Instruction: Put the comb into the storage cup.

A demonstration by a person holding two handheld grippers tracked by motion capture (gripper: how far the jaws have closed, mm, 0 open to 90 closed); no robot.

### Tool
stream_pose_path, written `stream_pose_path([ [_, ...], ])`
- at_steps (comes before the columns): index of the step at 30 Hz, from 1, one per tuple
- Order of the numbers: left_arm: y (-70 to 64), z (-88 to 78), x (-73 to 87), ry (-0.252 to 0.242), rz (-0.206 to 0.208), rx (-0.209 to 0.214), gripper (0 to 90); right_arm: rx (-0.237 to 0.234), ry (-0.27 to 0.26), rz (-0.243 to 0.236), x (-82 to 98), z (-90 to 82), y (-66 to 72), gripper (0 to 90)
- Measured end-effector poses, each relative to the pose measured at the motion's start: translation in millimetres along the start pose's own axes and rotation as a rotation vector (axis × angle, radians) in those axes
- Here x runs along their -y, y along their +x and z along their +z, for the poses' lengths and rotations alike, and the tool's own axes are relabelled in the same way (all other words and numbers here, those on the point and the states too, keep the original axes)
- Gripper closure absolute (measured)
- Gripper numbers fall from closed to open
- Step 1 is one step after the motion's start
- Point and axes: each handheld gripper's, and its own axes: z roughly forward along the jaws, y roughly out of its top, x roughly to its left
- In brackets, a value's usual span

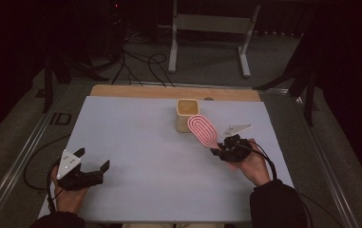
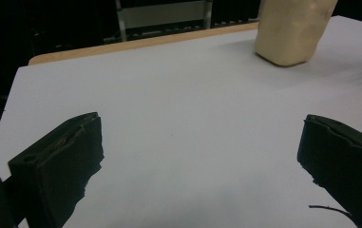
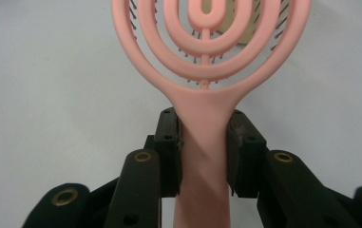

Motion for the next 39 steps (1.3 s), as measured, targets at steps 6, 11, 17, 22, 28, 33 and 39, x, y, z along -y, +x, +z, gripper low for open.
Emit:
stream_pose_path([
  [6, -0.2, 0.6, 0.2, 0.003, 0.001, 0.0, 1.9, 0.001, -0.032, -0.006, -0.6, -0.8, 4.0, 69.4],
  [11, -0.2, 1.1, 0.3, 0.005, 0.001, 0.0, 1.9, 0.005, -0.064, 0.0, -0.1, -3.2, 8.1, 69.4],
  [17, -0.4, 1.5, 0.5, 0.01, 0.004, -0.001, 1.9, 0.018, -0.092, 0.006, 3.4, -5.0, 9.9, 69.4],
  [22, -0.5, 1.6, 0.4, 0.01, 0.004, 0.0, 1.9, 0.026, -0.093, 0.011, 8.0, -2.7, 10.0, 69.4],
  [28, -1.0, 1.0, -0.5, 0.008, 0.006, 0.002, 1.9, 0.034, -0.121, 0.012, 8.5, -4.5, 10.9, 69.4],
  [33, -2.2, 1.3, -1.1, 0.008, 0.006, 0.002, 2.0, 0.042, -0.143, 0.015, 10.0, -5.0, 12.5, 69.4],
  [39, -5.0, 0.7, -5.5, -0.001, 0.009, 0.009, 1.8, 0.042, -0.167, 0.017, 9.6, -3.8, 14.1, 69.4],
])
